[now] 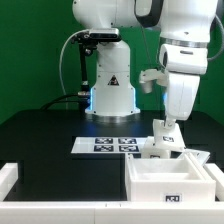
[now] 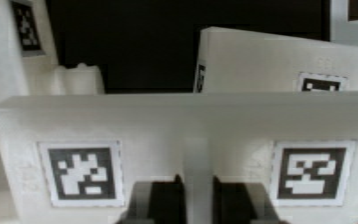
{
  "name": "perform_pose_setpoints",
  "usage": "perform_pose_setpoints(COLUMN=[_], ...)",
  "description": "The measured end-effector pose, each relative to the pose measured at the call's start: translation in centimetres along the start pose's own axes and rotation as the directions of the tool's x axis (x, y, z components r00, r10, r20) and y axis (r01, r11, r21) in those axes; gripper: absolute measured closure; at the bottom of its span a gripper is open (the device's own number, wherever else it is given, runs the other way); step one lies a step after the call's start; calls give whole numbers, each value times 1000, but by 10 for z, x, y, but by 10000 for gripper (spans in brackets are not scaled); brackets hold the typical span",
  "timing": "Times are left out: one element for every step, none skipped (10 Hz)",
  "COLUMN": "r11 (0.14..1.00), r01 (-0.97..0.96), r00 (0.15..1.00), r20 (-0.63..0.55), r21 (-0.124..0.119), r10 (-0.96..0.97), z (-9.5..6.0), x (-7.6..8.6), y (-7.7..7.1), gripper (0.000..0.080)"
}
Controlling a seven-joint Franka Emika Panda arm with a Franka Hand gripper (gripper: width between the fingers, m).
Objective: Assemble cabinet
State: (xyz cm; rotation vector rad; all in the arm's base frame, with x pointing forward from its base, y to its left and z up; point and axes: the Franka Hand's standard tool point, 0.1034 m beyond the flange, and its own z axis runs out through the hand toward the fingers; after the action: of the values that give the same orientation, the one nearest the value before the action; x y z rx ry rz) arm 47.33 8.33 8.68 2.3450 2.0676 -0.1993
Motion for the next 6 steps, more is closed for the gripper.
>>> perform_pose_setpoints(r11=[1000,1000,999,999,999,999], r01=[8,24,30,41,40,40], r00=[1000,1000,1000,999,999,999], r20=[1,2,1,-3,-3,-3], r21=[2,9,10,2,6,7], r10=[-8,-24,-30,-41,-40,-40], z=[1,5,7,8,11,11], x=[0,0,0,1,1,1], y=[0,-1,-2,-2,-4,-5], gripper=[737,736,736,736,735,735])
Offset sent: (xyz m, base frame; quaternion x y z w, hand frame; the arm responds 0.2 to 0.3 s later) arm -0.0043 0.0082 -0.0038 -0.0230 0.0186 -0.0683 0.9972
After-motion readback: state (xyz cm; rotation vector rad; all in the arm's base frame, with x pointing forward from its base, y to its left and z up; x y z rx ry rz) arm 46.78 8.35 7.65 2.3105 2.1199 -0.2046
